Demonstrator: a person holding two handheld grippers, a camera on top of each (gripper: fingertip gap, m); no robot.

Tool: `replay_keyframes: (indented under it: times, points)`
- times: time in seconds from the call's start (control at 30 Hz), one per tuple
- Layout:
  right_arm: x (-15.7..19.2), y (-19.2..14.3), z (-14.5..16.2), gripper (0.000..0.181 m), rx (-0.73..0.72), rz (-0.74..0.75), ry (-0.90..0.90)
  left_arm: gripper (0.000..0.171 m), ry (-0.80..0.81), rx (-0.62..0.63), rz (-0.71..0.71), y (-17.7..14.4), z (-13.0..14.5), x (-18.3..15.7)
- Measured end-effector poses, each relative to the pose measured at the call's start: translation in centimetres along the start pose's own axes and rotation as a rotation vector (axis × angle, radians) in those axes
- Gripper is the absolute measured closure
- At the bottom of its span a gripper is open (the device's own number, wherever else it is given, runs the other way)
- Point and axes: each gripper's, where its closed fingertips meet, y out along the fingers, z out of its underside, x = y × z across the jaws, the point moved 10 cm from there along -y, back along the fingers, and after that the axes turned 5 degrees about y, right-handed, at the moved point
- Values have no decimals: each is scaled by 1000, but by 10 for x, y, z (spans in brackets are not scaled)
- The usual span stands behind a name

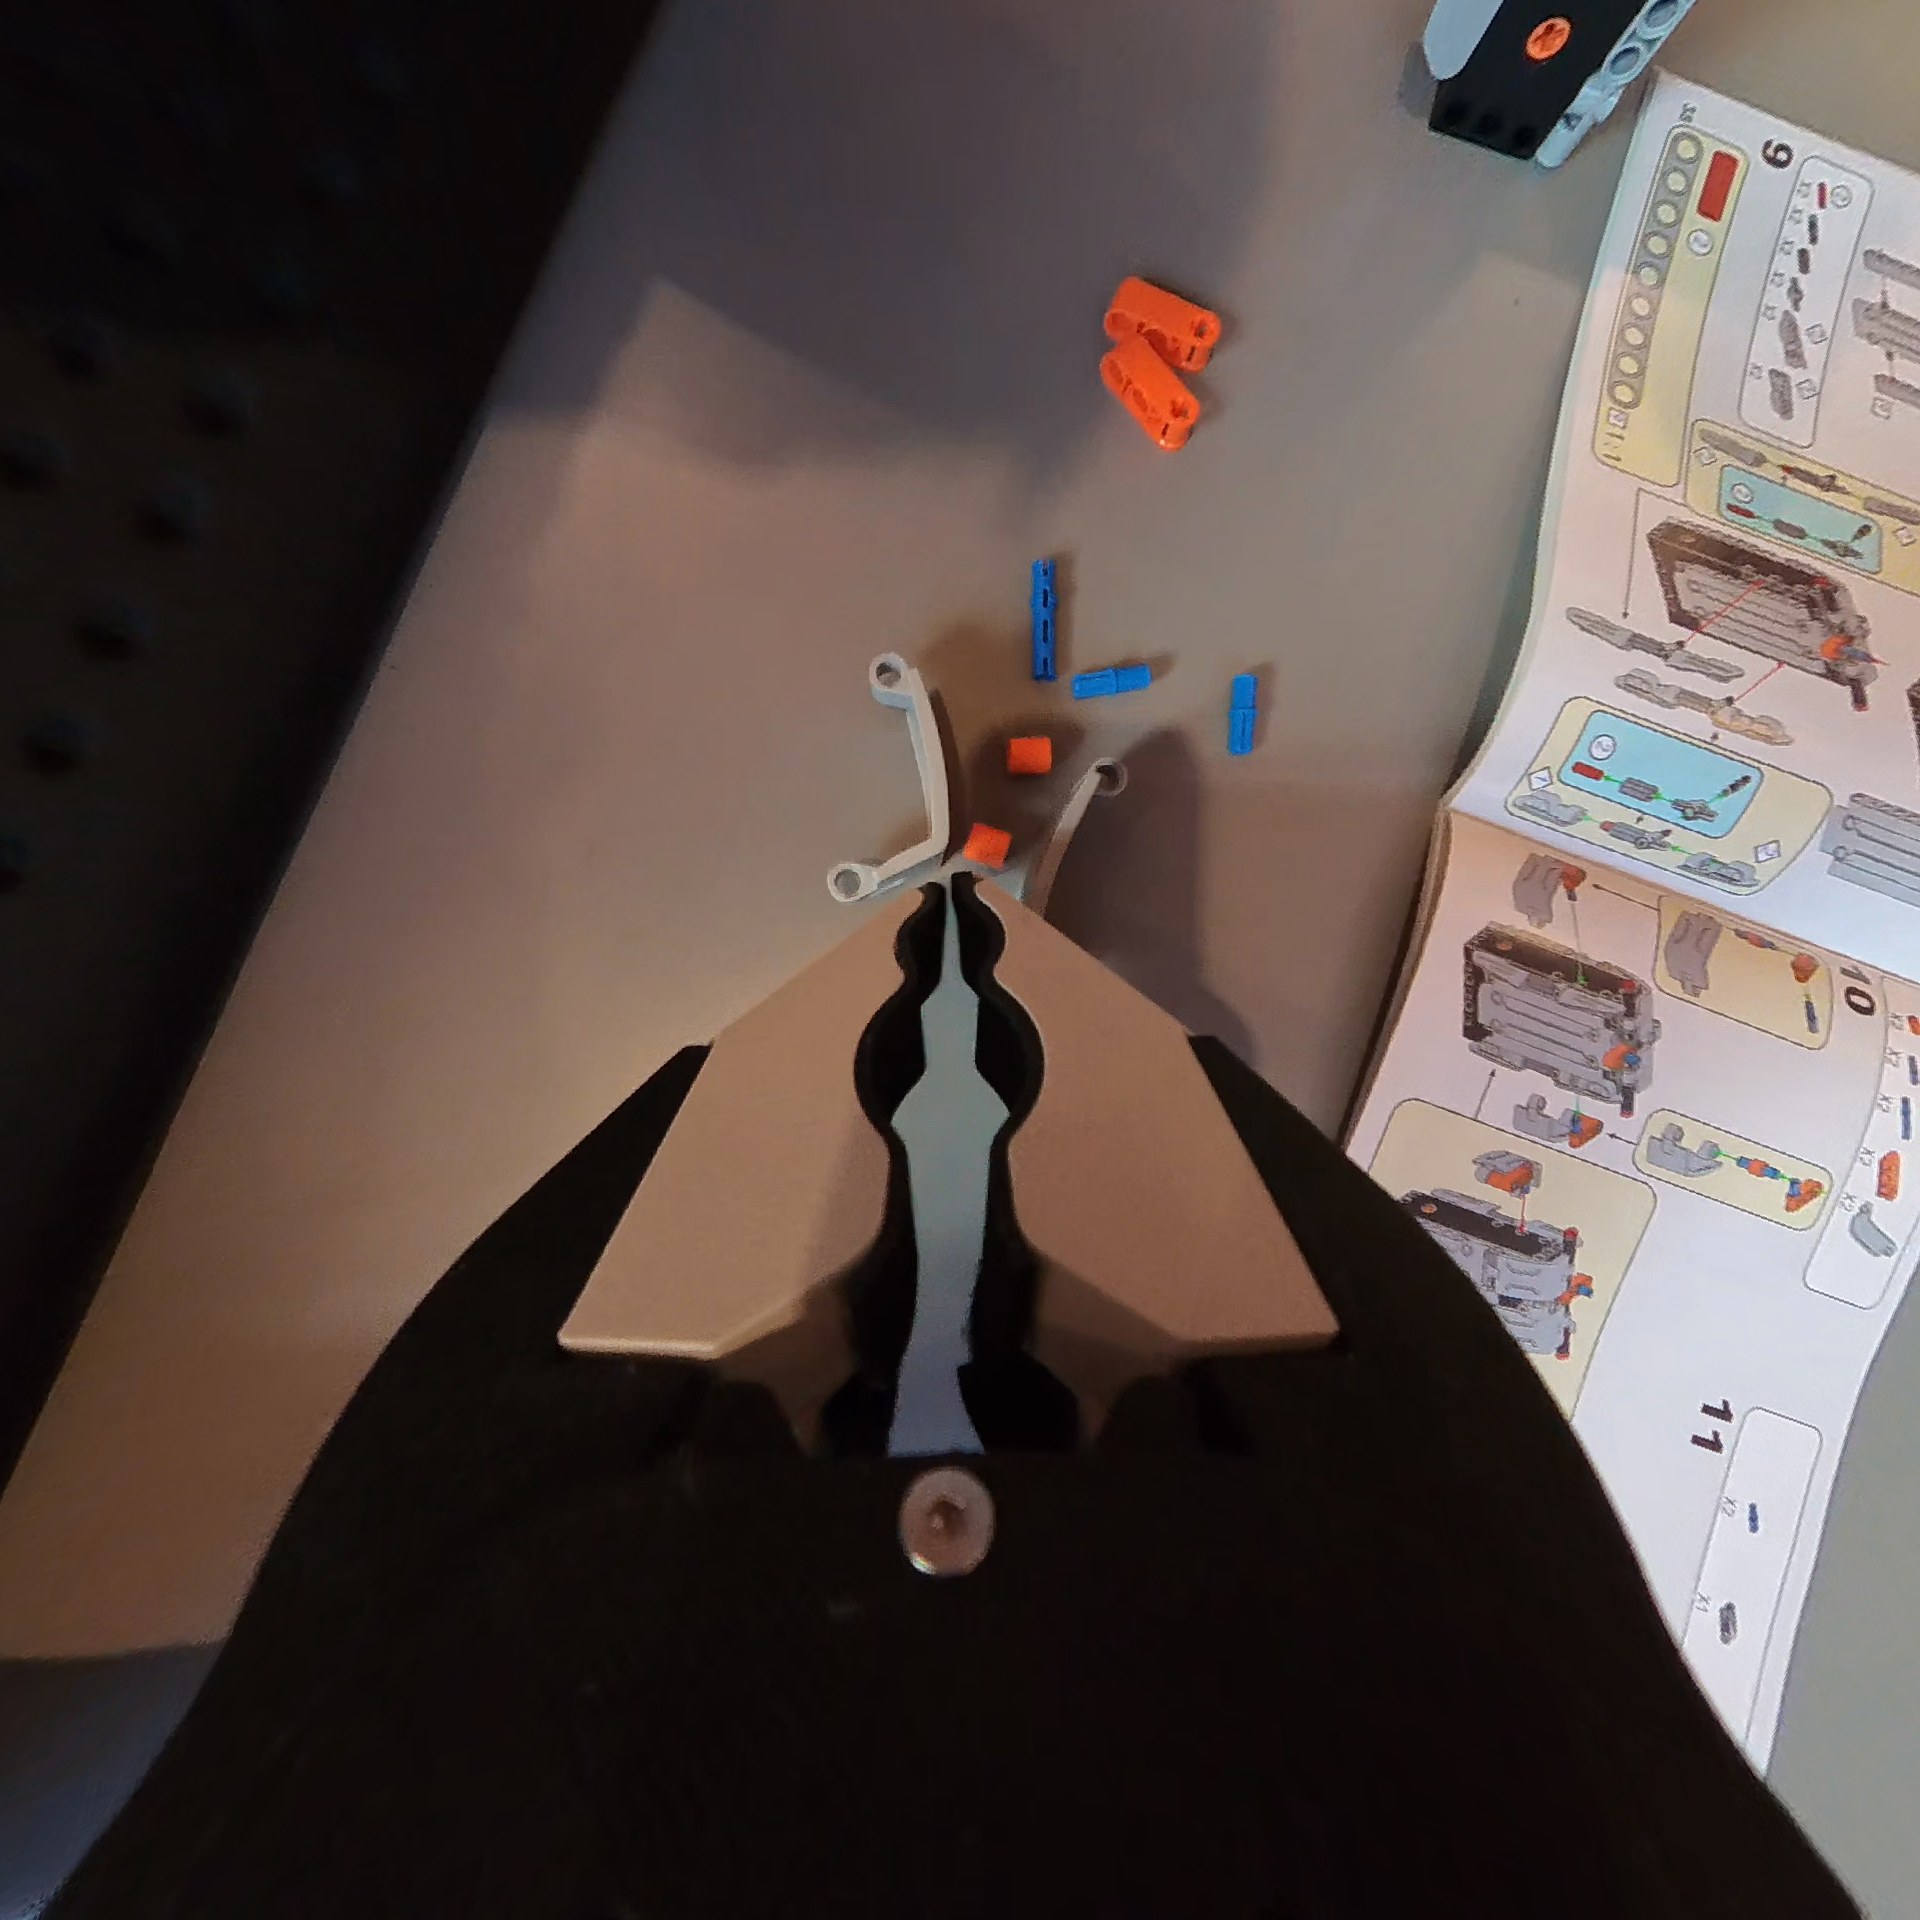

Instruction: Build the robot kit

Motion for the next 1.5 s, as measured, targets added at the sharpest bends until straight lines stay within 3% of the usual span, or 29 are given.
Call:
replay_keyframes:
  times: [0.47,0.57,0.7,1.03,1.3,1.5]
  points:
    - [2,8,-3,171,-10,78,-109,169,10,12,15,4,-1,-4]
    - [7,4,-6,171,-44,103,-217,169,12,12,22,5,-2,-5]
    - [13,-4,-16,170,47,213,-418,169,23,13,40,7,-3,-7]
    - [5,-3,-36,161,284,-11,-784,169,59,-8,57,4,-8,-19]
    - [3,11,-41,161,347,-72,-910,169,77,-5,59,4,-9,-23]
    - [-1,14,-38,170,356,-104,-884,169,76,-11,63,3,-10,-23]
